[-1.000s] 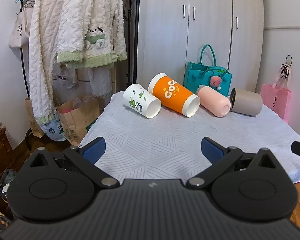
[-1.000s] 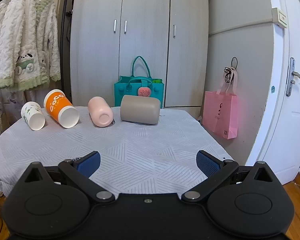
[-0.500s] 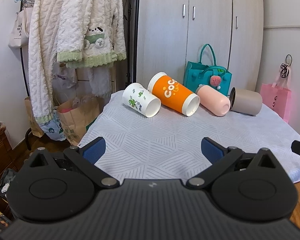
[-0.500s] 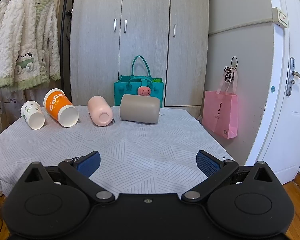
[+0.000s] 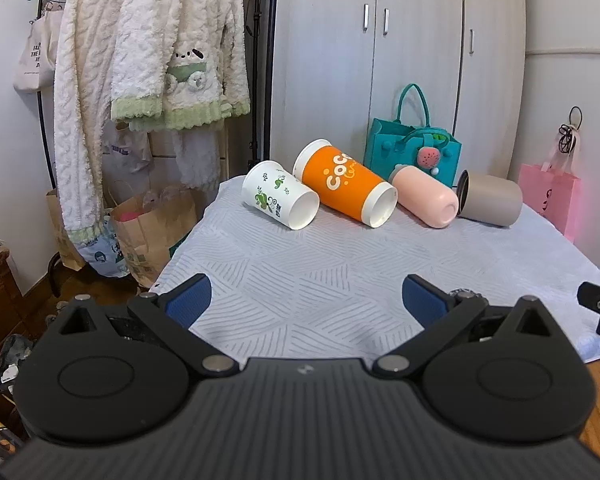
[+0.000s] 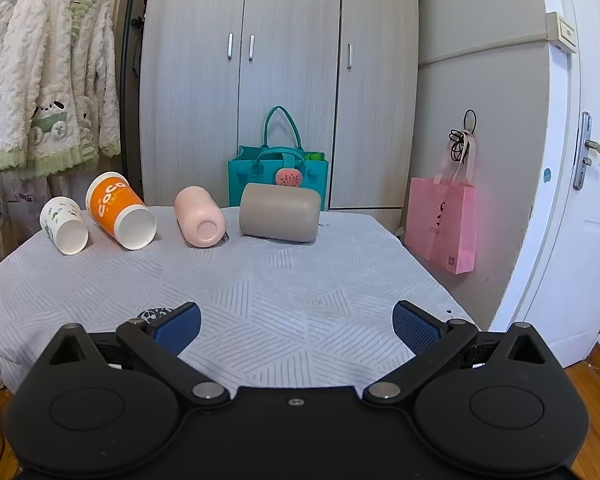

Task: Flip cup upright

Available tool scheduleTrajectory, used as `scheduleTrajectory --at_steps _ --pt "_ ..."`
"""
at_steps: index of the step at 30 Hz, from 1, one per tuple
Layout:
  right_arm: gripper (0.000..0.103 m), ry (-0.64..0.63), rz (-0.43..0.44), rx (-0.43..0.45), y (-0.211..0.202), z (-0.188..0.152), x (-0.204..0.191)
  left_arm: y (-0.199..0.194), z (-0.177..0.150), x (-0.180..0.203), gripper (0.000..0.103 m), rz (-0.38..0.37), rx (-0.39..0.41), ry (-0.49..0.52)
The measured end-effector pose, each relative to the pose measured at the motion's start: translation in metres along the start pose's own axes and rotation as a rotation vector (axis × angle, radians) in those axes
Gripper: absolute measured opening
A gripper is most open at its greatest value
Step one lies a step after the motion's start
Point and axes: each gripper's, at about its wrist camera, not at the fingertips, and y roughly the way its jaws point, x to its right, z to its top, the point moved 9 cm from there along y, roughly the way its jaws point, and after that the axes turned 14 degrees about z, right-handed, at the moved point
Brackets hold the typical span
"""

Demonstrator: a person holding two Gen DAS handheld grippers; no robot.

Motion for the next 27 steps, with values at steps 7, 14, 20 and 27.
scheduleTrajectory --at_steps 7,14,20,27 --pt "0.103 -0.025 0.036 -0.009 0.001 0.006 -0.002 0.007 0.002 0.001 0.103 -0.042 -0.073 -0.014" --pt "0.103 -0.163 0.248 -0.069 0.0 0.042 -0.012 0.016 0.032 0.003 0.103 -0.081 -0.135 -0.02" --pt "0.103 -0.175 0.445 -0.133 0.005 0.08 -0.033 0.031 0.066 0.016 0.103 -0.208 -0.195 -0.065" --pt "0.103 -0.224 0.487 -0.224 0.046 0.109 -0.04 0.055 0.097 0.04 0.103 -0.311 -0.266 -0.14"
